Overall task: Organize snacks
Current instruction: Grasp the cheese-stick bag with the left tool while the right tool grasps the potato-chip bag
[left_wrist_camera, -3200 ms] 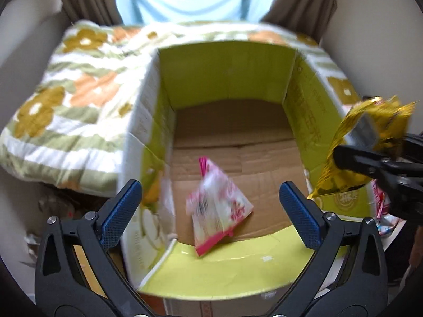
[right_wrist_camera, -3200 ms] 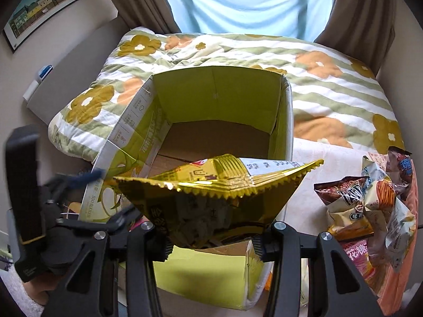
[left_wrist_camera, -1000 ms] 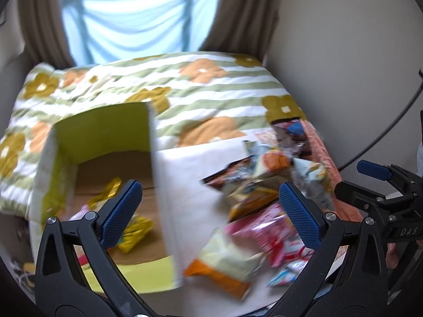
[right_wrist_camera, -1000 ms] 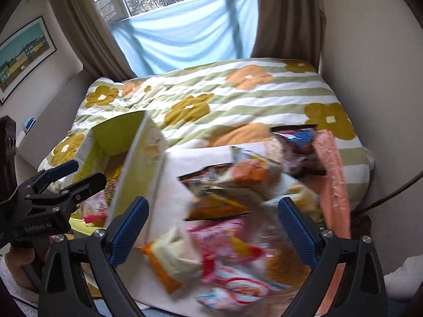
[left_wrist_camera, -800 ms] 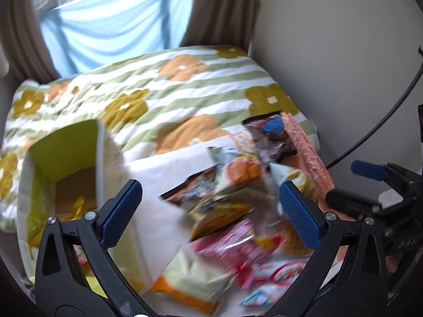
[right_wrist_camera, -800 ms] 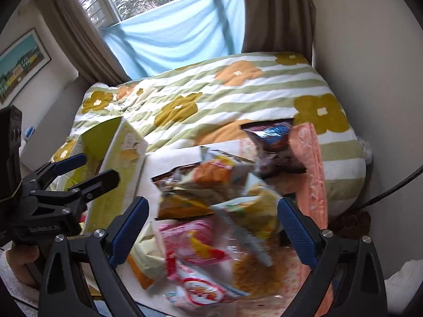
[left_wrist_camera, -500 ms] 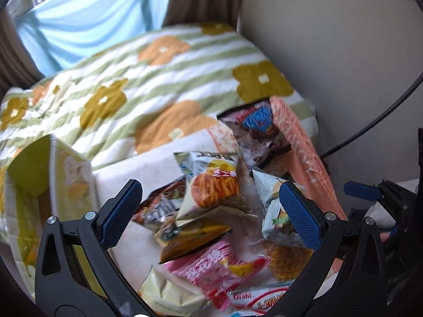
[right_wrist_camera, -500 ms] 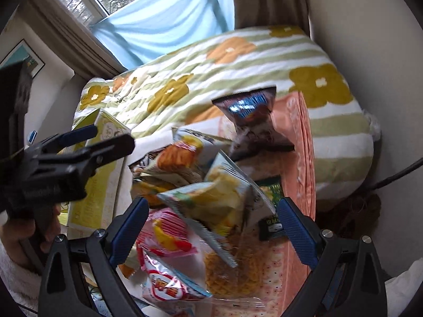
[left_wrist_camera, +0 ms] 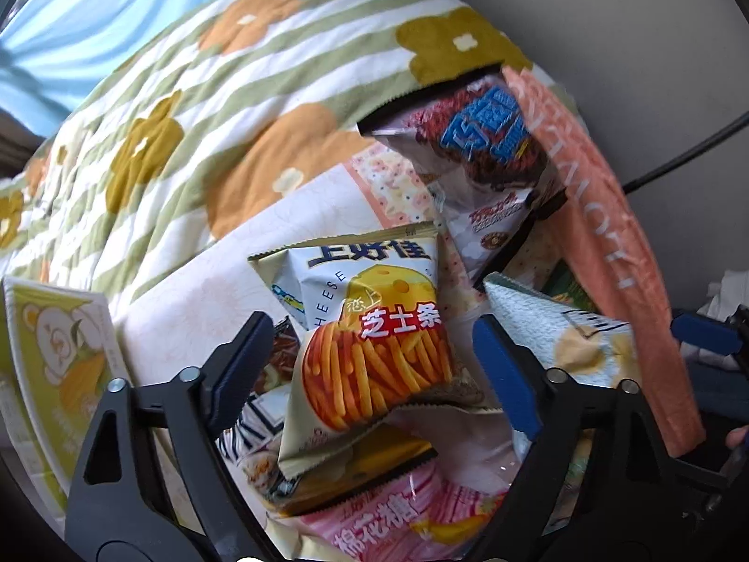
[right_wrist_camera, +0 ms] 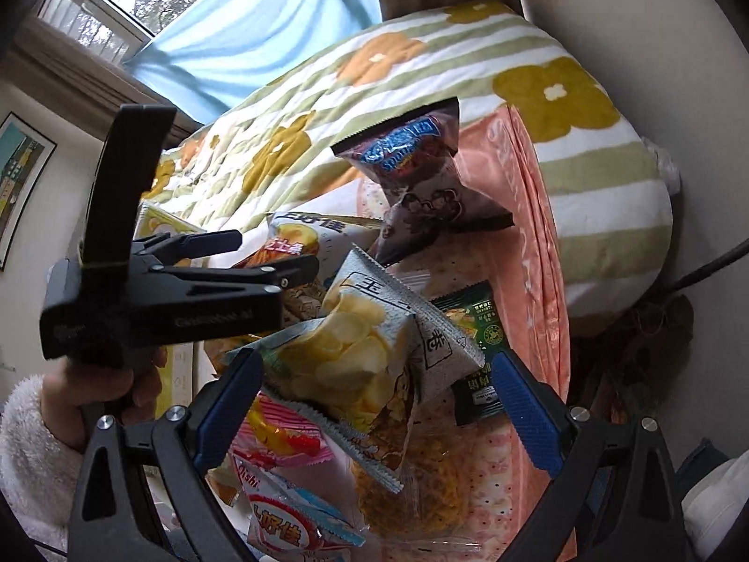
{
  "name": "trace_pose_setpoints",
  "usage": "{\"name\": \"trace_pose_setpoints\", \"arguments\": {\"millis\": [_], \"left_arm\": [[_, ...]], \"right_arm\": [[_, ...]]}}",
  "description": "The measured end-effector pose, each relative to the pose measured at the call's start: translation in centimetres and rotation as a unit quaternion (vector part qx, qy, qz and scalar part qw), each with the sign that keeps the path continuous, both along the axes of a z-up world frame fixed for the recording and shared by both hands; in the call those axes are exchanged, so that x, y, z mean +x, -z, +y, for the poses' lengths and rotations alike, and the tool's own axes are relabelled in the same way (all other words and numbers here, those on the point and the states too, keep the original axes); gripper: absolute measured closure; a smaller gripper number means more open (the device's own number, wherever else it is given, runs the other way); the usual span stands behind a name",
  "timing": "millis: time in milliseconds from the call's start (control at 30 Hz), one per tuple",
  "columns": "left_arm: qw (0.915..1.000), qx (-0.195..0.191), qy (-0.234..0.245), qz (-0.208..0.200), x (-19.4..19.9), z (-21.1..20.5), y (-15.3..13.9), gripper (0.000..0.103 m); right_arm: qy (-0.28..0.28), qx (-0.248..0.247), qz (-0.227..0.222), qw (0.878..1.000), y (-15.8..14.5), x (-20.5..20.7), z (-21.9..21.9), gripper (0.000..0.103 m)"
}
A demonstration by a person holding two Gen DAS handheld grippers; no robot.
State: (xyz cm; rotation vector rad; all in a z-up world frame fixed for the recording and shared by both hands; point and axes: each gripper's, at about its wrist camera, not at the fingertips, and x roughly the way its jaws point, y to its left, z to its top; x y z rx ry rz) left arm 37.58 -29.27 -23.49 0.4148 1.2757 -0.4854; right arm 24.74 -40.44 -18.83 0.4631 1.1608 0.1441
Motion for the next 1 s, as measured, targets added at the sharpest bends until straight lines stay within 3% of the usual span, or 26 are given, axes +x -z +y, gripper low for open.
{"name": "trace_pose_setpoints", "arguments": {"millis": [67,200,267,367,733,1000], "left_arm": [[0.9999,0.005,0.002,0.009,0.3,-0.1,0.8,0.031],[0.9999,0.007,0.010,0.010,0.1,0.1,1.7,0.038],[0.9998,0.008,0.017,0.007,-0.1,0.2,1.9,0.049],[0.9997,-0.001,0.019,0.012,-0.1,0.7,2.1,0.054],[0.9996,-0.020,0.019,-0.008,-0.7,1.7,0.9,0.058],[0.9995,-0.030,0.007,-0.009,-0.7,2.5,0.1,0.058]], "right_arm": [[0.005,0.004,0.007,1.000,0.5,0.4,-0.1,0.006],[0.030,0.035,0.027,0.999,2.0,1.1,-0.3,0.006],[0.046,0.065,0.039,0.996,2.9,1.5,-0.5,0.006],[0.063,0.076,0.050,0.994,3.6,1.8,-0.3,0.006],[0.094,0.090,0.080,0.988,5.3,2.3,-0.4,0.006],[0.093,0.096,0.092,0.987,5.9,2.7,-0.1,0.024]]}}
